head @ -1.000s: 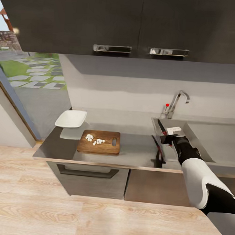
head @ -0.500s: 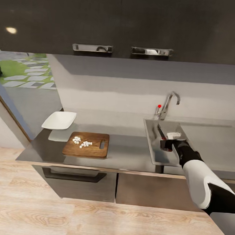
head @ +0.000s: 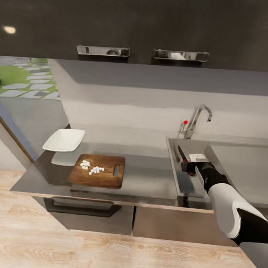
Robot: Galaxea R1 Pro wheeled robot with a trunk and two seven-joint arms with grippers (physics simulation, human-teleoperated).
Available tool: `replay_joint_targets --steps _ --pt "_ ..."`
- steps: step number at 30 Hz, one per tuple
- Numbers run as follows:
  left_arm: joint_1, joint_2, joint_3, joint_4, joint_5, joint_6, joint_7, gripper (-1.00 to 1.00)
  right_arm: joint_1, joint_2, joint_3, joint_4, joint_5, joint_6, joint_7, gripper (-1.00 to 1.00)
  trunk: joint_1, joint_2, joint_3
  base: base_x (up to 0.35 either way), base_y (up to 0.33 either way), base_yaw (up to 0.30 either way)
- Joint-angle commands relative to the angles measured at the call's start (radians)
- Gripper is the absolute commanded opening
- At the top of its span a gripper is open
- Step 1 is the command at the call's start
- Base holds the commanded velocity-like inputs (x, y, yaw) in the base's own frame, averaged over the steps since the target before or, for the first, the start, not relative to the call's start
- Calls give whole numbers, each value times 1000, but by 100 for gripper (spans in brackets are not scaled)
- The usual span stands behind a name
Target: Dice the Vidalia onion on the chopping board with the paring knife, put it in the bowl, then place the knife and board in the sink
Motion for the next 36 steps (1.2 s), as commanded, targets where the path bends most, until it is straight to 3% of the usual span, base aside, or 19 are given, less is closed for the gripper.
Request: replay_joint_targets --steps 1,12,36 --pt "0 2 -8 -1 9 -2 9 100 -1 1 -8 -2 10 4 8 -100 1 -2 -3 312 -75 0" --pt "-3 1 -8 2 9 -2 9 100 -1 -11 -8 33 10 1 8 -100 1 -2 -20 180 -169 0" --pt "-3 1 -8 4 9 -2 9 100 -1 -9 -6 87 9 -26 8 -100 1 -2 -53 -56 -3 0"
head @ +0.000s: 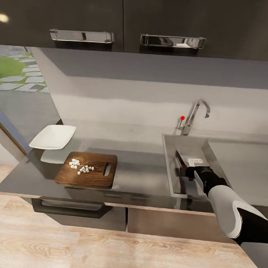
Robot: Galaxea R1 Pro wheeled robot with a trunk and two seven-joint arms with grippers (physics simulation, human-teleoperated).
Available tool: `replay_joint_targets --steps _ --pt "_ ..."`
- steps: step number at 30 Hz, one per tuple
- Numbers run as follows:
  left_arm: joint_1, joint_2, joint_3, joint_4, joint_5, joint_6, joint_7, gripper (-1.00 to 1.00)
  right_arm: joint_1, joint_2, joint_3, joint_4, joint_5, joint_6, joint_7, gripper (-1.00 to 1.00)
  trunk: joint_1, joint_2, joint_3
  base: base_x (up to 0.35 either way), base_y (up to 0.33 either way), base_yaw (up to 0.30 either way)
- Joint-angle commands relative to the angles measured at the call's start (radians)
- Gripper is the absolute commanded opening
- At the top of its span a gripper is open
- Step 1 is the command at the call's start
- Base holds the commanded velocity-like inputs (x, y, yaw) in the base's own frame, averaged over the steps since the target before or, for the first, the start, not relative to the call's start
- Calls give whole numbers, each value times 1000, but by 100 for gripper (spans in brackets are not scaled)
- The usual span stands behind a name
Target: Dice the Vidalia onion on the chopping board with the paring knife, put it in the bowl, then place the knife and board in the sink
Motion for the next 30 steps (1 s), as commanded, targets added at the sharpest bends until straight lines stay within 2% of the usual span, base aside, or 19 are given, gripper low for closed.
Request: replay_joint_targets --steps 1,16,17,25,30 --pt "0 2 -8 -1 9 -2 9 100 -1 1 -8 -2 11 4 8 -100 1 -2 -3 0 0 0" --pt "0 2 -8 -1 9 -2 9 100 -1 2 -8 -2 11 3 9 -100 1 -2 -12 0 0 0" --pt "0 2 -8 -1 9 -2 9 100 -1 2 -8 -2 11 3 9 100 1 -2 -12 0 0 0" --pt "0 2 -8 -1 9 -2 9 100 -1 0 -8 -8 11 3 9 100 1 -2 -12 0 0 0" --pt "0 2 -8 -1 9 -2 9 100 -1 -1 -8 -54 11 5 11 100 1 -2 -12 0 0 0"
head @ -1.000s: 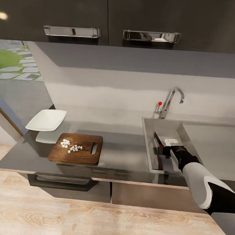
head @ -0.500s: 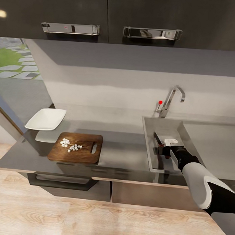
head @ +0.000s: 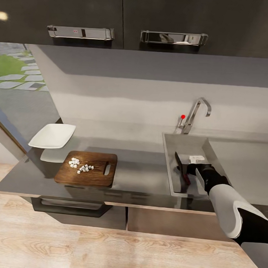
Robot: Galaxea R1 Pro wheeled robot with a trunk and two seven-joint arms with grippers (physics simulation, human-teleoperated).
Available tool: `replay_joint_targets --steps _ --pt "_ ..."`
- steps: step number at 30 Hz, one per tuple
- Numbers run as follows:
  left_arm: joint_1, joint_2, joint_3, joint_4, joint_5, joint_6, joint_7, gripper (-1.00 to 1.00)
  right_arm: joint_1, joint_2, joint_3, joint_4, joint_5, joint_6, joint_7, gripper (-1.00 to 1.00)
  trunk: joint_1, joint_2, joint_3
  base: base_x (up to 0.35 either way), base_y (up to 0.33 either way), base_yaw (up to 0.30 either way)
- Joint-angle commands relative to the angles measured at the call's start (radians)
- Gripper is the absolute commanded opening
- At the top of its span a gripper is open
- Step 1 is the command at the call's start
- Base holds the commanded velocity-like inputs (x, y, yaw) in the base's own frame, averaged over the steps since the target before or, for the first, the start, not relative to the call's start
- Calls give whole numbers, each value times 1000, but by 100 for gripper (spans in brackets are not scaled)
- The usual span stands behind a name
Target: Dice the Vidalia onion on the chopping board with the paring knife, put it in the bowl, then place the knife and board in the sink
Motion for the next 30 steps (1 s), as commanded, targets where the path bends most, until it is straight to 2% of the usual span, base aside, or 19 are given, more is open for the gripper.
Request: replay_joint_targets --steps 1,8,14,17,20,22,25,27,30 --pt "0 2 -8 -2 9 -2 9 100 0 1 -7 -26 11 5 8 100 1 -2 -2 0 0 0" --pt "0 2 -8 -3 9 -2 9 100 0 12 -4 -144 8 13 19 100 1 -2 -2 0 0 0" --pt "-1 2 -8 -3 9 -2 9 100 0 31 -3 -252 10 14 101 100 1 -2 -2 0 0 0" --pt "-1 2 -8 -3 9 -2 9 100 8 61 -4 -298 12 9 111 100 1 -2 -2 0 0 0" --pt "-1 2 -8 -3 9 -2 9 100 96 85 -3 -440 12 11 113 100 1 -2 -2 0 0 0" --pt "-1 2 -8 -3 9 -2 9 100 185 128 -4 -618 13 28 113 100 1 -2 -2 0 0 0" --pt "-2 2 -8 -3 9 -2 9 100 318 199 -4 -885 13 130 116 100 1 -2 -2 0 0 0" --pt "-2 2 -8 -3 9 -2 9 100 440 228 -1 -1107 11 203 159 100 1 -2 -2 0 0 0" --pt "-2 2 -8 -3 9 -2 9 100 524 252 1 -1245 12 227 241 100 1 -2 -2 0 0 0"
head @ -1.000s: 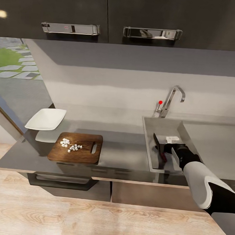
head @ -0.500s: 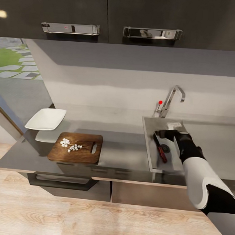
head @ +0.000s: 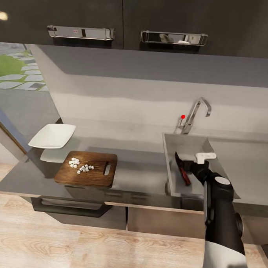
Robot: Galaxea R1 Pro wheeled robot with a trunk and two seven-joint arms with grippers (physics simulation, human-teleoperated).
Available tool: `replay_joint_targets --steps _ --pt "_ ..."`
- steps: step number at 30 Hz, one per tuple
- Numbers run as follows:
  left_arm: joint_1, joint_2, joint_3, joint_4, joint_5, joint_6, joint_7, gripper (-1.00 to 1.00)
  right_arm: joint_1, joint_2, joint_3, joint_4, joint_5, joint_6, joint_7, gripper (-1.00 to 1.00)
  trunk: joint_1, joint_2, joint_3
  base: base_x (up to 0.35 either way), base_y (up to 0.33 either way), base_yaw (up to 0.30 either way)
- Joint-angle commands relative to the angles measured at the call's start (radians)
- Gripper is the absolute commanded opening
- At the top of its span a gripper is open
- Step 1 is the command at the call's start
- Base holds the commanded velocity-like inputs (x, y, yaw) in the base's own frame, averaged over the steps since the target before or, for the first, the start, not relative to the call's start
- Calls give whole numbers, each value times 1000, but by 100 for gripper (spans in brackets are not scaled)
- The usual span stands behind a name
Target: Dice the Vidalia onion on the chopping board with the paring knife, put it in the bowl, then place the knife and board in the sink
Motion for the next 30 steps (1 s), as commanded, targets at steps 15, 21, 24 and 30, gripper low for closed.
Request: replay_joint_targets --steps 15,21,24,30 --pt "0 4 -8 -4 9 -2 9 100 52 28 0 -55 16 64 70 100 1 -2 -2 0 155 0" --pt "0 5 -8 -4 9 -2 9 100 52 28 0 -50 14 75 69 100 1 -2 -2 0 296 0" --pt "0 5 -8 -4 9 -2 9 100 52 28 1 -47 14 75 69 100 1 -2 -2 0 298 0" --pt "0 5 -8 -4 9 -2 9 100 53 28 1 -45 14 75 69 100 1 -2 -2 0 298 0"
